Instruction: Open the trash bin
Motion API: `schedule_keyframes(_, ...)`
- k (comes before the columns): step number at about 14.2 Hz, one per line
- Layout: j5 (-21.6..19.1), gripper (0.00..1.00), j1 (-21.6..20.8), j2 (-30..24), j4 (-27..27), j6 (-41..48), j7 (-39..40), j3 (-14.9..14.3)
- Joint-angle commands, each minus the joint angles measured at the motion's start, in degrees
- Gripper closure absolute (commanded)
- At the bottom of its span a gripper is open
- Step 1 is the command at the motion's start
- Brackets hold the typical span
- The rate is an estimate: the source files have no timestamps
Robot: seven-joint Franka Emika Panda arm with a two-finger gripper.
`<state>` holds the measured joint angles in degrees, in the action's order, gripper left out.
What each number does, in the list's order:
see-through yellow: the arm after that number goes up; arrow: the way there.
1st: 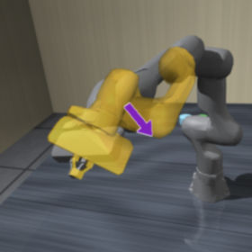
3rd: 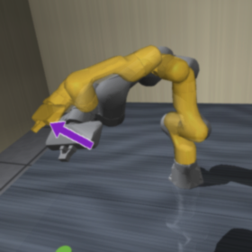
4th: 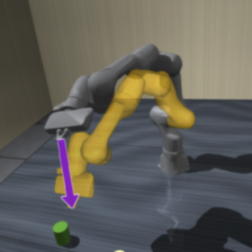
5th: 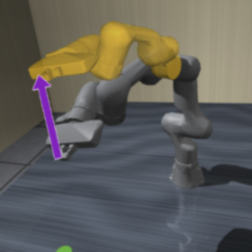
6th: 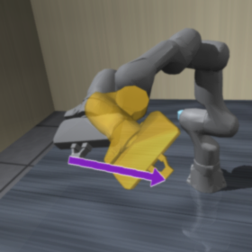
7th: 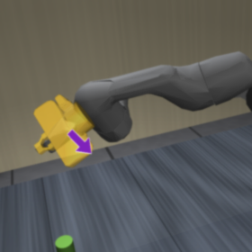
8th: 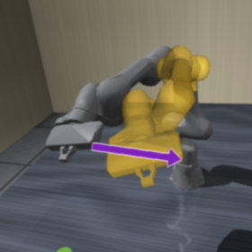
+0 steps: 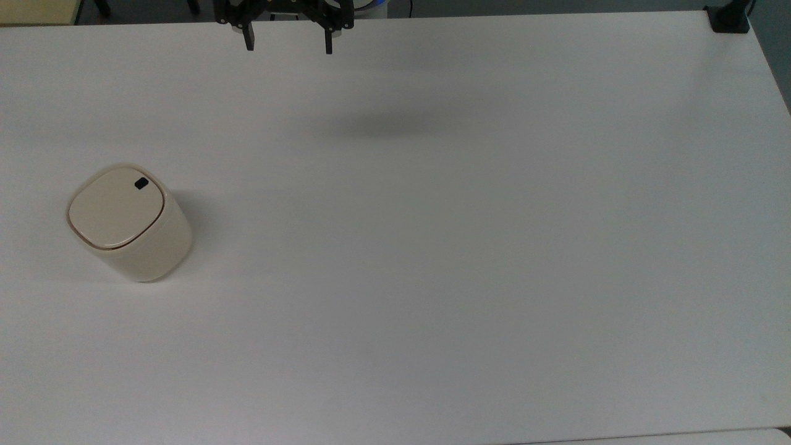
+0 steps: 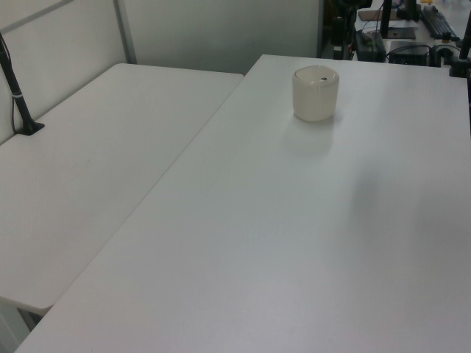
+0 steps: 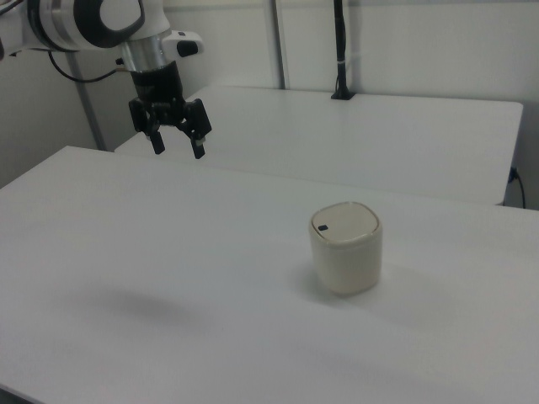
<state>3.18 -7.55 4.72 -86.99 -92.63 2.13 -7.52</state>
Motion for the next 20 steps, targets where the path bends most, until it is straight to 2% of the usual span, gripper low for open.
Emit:
schedule_keyframes(1,0.1,0.0,-0.3,-1.0,-1.2,-0.1,1.4,-0.1)
schedule_keyframes(2,0.1,0.09,-0.3,-1.0,-1.3,-0.1,1.5,-0.1)
schedule_keyframes(5,0.0,0.59,-0.3,-0.9,-1.2,-0.1,2.0,-0.1)
schedule_keyframes(8,0.0,0.86,-0.4,-0.6,-1.2,-0.1,2.1,-0.1)
schedule_keyframes(10,0.1,0.98,-0.4,-0.4,-1.2,-0.4,2.2,-0.1)
schedule_keyframes(15,0.4,0.99,0.4,0.7,-0.8,-3.1,1.2,-0.3)
schedule_keyframes(18,0.6,0.99,4.5,3.0,-0.6,-5.6,1.1,-0.3)
schedule_keyframes(20,0.9,0.99,8.8,5.8,-0.6,-11.9,-1.5,-0.3)
